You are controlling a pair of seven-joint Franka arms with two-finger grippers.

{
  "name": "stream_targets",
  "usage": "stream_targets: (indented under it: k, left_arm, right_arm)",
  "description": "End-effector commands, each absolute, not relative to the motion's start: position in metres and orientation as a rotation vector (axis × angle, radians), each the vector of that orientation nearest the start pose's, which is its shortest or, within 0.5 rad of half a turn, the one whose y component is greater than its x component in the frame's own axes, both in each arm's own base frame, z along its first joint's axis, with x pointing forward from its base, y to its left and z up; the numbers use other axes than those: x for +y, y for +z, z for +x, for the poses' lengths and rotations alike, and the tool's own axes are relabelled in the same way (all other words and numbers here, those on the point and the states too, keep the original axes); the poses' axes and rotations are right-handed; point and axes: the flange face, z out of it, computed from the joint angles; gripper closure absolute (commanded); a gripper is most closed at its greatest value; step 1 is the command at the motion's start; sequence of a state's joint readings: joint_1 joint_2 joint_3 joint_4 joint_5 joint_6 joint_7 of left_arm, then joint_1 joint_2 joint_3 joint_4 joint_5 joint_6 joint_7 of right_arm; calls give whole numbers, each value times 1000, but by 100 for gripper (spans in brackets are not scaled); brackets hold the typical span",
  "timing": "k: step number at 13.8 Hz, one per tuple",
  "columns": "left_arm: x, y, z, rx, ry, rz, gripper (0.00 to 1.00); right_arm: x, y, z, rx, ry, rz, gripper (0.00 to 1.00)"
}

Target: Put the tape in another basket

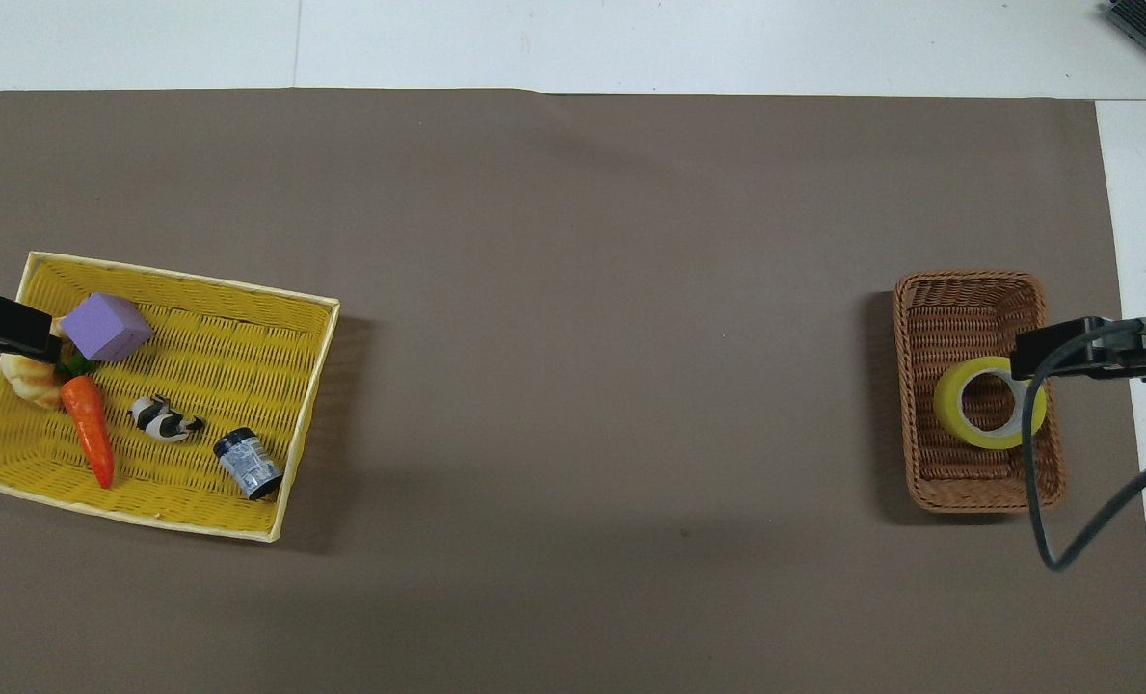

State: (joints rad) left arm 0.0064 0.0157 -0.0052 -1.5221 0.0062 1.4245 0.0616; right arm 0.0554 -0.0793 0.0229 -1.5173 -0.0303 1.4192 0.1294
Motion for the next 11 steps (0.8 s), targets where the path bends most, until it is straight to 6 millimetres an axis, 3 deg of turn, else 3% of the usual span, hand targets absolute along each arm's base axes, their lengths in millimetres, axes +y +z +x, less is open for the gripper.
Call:
stream_targets:
  k: [1,4,11]
  left_arm:
    - [3,629,544,110,193,-3145,0]
    - [3,629,543,112,190,-3145,0]
    - [3,629,543,110,190,-3145,0]
  right_arm:
    - [27,680,518,145,105,-3159,0]
    - [26,689,526,144,38,-3145,0]
    - [26,687,525,133,25,-3148,0]
